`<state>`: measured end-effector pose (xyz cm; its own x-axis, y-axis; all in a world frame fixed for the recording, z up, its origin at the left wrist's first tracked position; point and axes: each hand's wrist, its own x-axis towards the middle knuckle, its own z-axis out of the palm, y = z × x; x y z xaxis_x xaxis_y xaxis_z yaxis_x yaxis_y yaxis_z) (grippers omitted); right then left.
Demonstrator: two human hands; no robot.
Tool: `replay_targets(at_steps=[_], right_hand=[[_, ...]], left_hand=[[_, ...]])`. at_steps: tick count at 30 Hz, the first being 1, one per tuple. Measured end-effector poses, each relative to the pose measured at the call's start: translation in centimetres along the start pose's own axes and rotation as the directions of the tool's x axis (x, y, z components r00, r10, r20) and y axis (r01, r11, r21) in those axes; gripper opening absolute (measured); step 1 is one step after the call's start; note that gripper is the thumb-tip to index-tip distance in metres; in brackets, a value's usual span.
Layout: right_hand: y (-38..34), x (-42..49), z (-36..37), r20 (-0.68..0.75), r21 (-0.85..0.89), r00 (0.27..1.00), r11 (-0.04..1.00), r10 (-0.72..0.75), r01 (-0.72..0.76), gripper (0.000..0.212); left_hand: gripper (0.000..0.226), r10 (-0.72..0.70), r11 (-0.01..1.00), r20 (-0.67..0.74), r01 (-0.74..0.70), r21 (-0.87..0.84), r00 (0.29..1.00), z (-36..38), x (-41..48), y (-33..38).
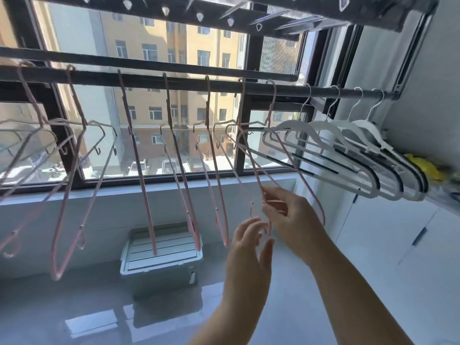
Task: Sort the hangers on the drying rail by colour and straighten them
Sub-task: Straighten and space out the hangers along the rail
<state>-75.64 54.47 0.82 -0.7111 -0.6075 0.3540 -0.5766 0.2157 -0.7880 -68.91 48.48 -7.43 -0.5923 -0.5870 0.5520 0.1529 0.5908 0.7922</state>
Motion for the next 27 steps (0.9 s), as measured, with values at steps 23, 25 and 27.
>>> replay_targets(at_steps=[23,25,27], right_hand=[[6.4,3.8,-7.8,0.242,0.641,0.957,0.715,0.160,-0.281,0.027],[6.7,3.9,-8.2,0.264,0.660,0.954,0.694,0.143,-0.287,0.026],[7.0,4.2,-8.5,0.275,0.675,0.952,0.677,0.137,-0.293,0.026]], left_hand=[[0.031,-0.160,0.976,-0.269,0.111,-0.188,0.950,12.0,0.7,4.4],[0.034,-0.156,0.977,-0.312,0.100,-0.188,0.937,12.9,0.9,4.7],[0.033,-0.165,0.977,-0.338,0.107,-0.184,0.927,13.5,0.9,4.9]])
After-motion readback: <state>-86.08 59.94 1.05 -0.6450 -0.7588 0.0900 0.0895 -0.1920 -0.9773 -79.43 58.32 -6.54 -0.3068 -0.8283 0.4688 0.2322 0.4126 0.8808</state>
